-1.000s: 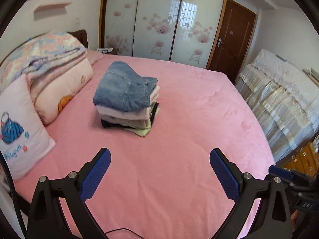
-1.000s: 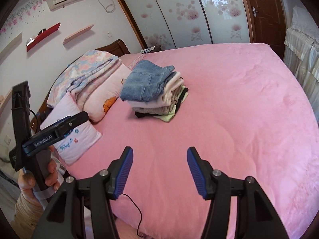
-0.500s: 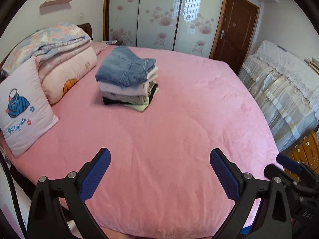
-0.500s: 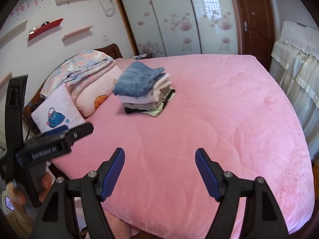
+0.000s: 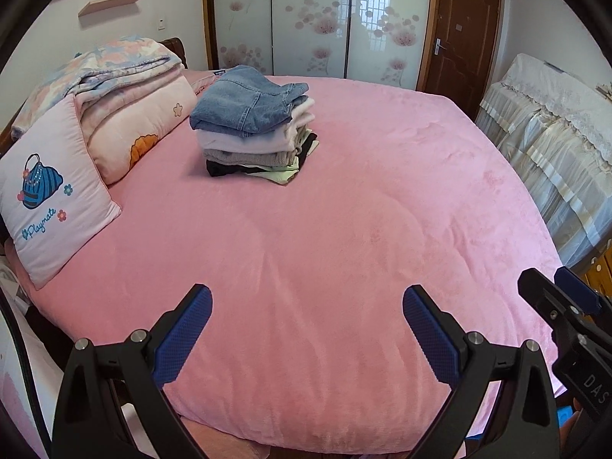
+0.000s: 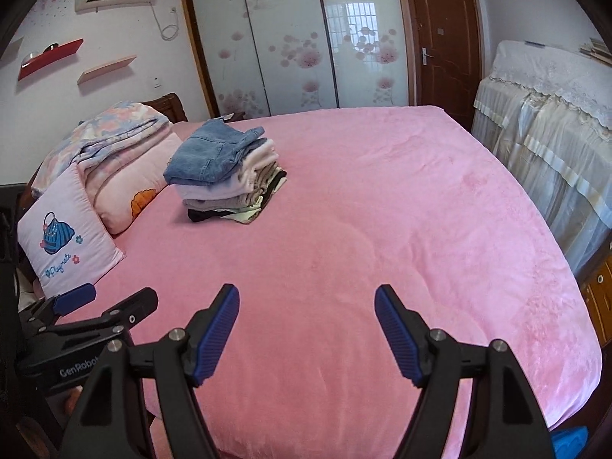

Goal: Fold large clothes

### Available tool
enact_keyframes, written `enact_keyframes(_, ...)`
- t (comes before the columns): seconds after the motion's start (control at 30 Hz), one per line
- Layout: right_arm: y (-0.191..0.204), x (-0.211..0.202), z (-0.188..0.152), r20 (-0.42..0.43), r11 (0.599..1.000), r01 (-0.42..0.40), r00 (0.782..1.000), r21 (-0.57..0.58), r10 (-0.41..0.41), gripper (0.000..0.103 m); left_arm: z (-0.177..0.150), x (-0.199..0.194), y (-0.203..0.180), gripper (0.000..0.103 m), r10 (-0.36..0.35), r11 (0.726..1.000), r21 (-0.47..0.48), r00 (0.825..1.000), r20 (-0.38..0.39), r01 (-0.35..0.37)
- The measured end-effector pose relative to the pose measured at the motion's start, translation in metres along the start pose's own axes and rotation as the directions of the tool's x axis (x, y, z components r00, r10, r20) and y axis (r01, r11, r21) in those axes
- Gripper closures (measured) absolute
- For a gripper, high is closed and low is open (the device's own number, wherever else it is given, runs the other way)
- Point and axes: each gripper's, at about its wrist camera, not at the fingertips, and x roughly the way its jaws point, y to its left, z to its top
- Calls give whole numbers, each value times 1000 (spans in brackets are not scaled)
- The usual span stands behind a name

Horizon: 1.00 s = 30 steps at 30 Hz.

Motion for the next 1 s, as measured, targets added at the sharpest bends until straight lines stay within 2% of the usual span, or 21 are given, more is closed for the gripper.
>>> enact_keyframes(0.47,-2,-1,-13,-18,999,49,999,-24,-50,29,-12,3,-15,4,-24,999,34,999,-34,25)
enact_keyframes(1.0,-4,-11,-21,9,993,107,994,-53,-107,28,-19,-2,-21,4,-4,999,53,1000,-28,5)
